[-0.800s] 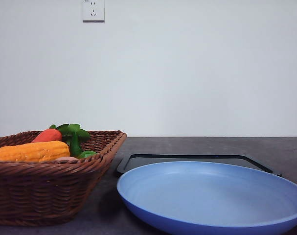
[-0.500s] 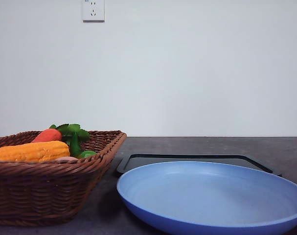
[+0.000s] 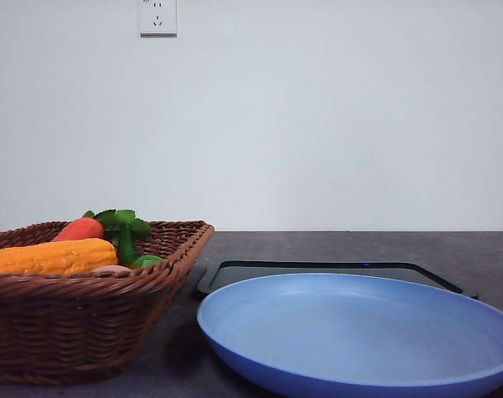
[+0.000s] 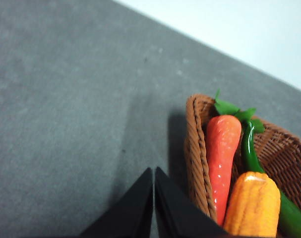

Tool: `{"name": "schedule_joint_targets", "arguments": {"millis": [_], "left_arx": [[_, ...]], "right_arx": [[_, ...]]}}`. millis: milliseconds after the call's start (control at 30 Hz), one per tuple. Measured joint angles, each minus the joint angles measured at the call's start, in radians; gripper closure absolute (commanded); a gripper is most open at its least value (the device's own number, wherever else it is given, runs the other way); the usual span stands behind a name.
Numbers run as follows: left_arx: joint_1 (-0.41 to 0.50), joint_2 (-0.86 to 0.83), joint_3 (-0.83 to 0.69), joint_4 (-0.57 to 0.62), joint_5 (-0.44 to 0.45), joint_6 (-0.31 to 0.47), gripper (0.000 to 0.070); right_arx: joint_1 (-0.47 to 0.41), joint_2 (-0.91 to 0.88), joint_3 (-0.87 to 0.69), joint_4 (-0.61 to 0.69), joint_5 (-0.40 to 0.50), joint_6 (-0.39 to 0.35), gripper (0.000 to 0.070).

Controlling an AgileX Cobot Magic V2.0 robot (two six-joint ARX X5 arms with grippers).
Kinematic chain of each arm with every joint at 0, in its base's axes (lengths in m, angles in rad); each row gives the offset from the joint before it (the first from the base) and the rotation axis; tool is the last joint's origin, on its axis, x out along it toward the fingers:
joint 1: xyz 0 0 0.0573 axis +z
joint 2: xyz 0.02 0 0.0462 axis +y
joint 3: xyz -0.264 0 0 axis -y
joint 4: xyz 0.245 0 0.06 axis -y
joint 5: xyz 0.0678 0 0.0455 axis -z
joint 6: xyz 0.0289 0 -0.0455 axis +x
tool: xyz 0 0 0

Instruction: Transfer egg from basket to plate and serve

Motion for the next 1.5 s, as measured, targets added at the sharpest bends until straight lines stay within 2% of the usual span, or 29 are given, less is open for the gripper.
{"name": "schedule_joint_targets", "arguments": {"millis": [100, 267, 367, 567, 700, 900, 1000, 1067, 1100, 1200, 1300, 1500], "left_arx": [[0.0, 0.06, 0.056, 0.001, 0.008, 0.0, 0.07], [0.0, 0.181, 0.138, 0.001, 0.079, 0.012, 0.07], [0.0, 0.269, 0.191, 0.0, 0.15, 0.04, 0.07], [-0.002, 0.452, 0.326, -0.044, 0.333, 0.1, 0.07], [-0.029, 0.594, 0.424, -0.135, 0.459, 0.176, 0.07], [-0.098, 0.779, 0.534, -0.28, 0.52, 0.255, 0.07], [-0.131, 0.826, 0.542, -0.286, 0.55, 0.267, 0.0697], [-0.152, 0.849, 0.542, -0.291, 0.557, 0.271, 0.0668], [-0.162, 0.857, 0.542, -0.292, 0.558, 0.271, 0.0637], [-0.186, 0.871, 0.542, -0.291, 0.558, 0.27, 0.0496], [-0.197, 0.875, 0.542, -0.283, 0.559, 0.27, 0.0384], [-0.203, 0.875, 0.542, -0.263, 0.56, 0.255, 0.0375]], "right_arx": [[0.0, 0.06, 0.078, -0.051, 0.0, 0.001, 0.07], [0.0, 0.178, 0.21, -0.116, -0.011, 0.001, 0.07], [0.0, 0.258, 0.292, -0.163, -0.044, -0.006, 0.07], [0.0, 0.437, 0.448, -0.312, -0.11, -0.077, 0.07], [0.0, 0.553, 0.522, -0.399, -0.204, -0.106, 0.07], [0.0, 0.728, 0.545, -0.552, -0.382, -0.12, 0.07], [0.0, 0.803, 0.545, -0.594, -0.438, -0.141, 0.07], [0.002, 0.851, 0.545, -0.594, -0.458, -0.147, 0.0667], [0.005, 0.876, 0.545, -0.594, -0.46, -0.151, 0.0625], [0.021, 0.946, 0.545, -0.592, -0.459, -0.157, 0.0487], [0.042, 1.012, 0.541, -0.562, -0.459, -0.158, 0.0471], [0.087, 1.146, 0.513, -0.437, -0.459, -0.156, 0.0471]]}}
